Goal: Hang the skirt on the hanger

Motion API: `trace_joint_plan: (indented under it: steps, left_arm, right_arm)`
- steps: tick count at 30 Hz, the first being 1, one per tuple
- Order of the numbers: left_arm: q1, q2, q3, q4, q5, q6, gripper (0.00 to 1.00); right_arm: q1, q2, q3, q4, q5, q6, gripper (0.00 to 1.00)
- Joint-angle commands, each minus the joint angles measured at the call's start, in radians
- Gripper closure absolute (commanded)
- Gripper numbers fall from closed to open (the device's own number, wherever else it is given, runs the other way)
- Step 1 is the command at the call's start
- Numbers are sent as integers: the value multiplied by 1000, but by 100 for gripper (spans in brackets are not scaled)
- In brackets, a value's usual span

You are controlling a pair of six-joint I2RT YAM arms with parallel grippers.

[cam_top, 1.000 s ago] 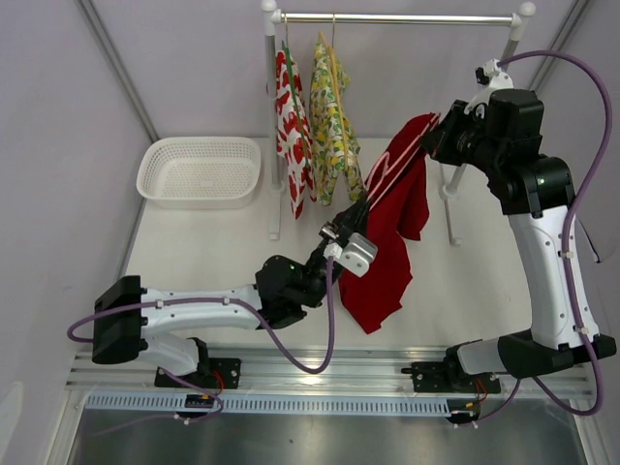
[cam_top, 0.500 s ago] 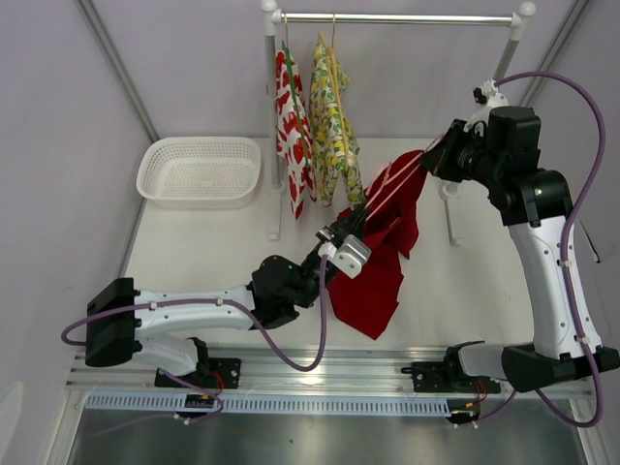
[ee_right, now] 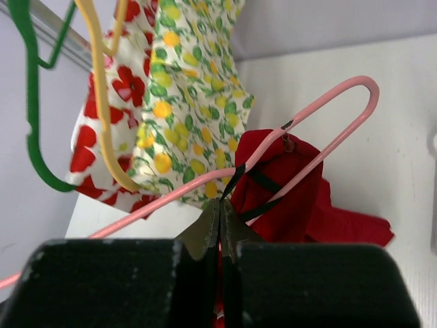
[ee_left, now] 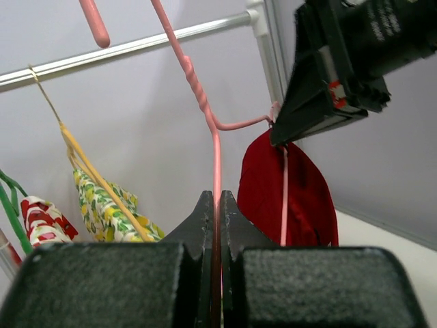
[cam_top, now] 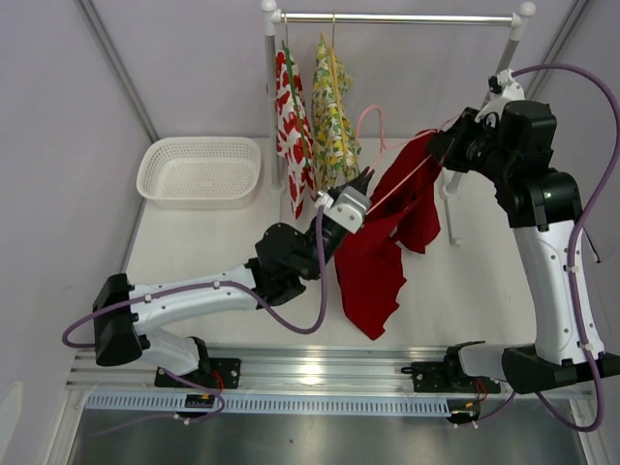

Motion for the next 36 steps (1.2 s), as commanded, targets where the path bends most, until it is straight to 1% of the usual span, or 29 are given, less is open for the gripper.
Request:
trace_joint_plan:
  steps: [1,2,3,6,8,9,10,11,12,13,15,16,19,21,23,24,26,27,30,31,33,36]
  left_arm:
    - [50,-22,196,32,81,-106,100]
    - [68,-25,215,-2,89,-142,100]
    - [76,-29,251,-88,94,-163,100]
    - [113,-46,314,-218,137,-229,100]
    - [136,-55,344,-281,216,-252,100]
    - [142,-61,345,-329,242,-258,100]
    - [156,-75,350,-354,273,-266,100]
    - [164,-81,350,-377,323,-280,100]
    - [173,-86,350,-412,336,-288,100]
    - [190,-94,350,-429,356,-294,100]
    - [207,-115,333,-429,390,-306,100]
    - [219,-133,310,-411,391,-315,100]
    - [242,-150,259,-360,408,-335,100]
    - [251,-163,214,-310,424,-357,100]
    - [262,-169,200,-286,436,-381,100]
    - [268,-176,174,-259,471,-389,100]
    - [283,-183,161,-242,493,-419,100]
    - [297,-187,161,-240,541,-432,100]
    - [314,-189,178,-288,612,-461,100]
    - [326,-187,199,-311,673,-467,100]
    - [338,-193,207,-358,724,-487,100]
    - [375,-195,221,-410,857,-528,100]
  right_arm:
    - [17,11,89,-90,-74,-10,100]
    - [13,14,107,-101,-67,-21,100]
    - [2,15,111,-104,-64,-24,100]
    - [-23,8,94,-110,-56,-38,100]
    - [-27,-8,75,-101,-61,-42,94]
    - [-30,-14,60,-97,-64,-44,89]
    - [-32,-26,55,-95,-68,-50,78]
    - [-32,-35,51,-94,-71,-58,72]
    - [-32,-40,49,-94,-70,-62,65]
    - [-34,-47,45,-94,-68,-64,55]
    - [-32,-70,42,-89,-70,-68,48]
    - [-34,-90,37,-78,-86,-68,42]
    - [-34,-123,28,-54,-155,-70,34]
    - [-32,-156,20,-23,-188,-70,32]
    - [-34,-173,22,8,-225,-79,30]
    - [-32,-188,19,23,-232,-85,29]
    - [-32,-198,11,67,-251,-111,25]
    - [-34,-202,15,86,-266,-122,25]
    - [-34,-198,29,173,-323,-137,22]
    - [-34,-184,38,202,-340,-142,21]
    - [-32,-164,64,225,-382,-162,21]
    - [-32,-107,109,222,-448,-203,20]
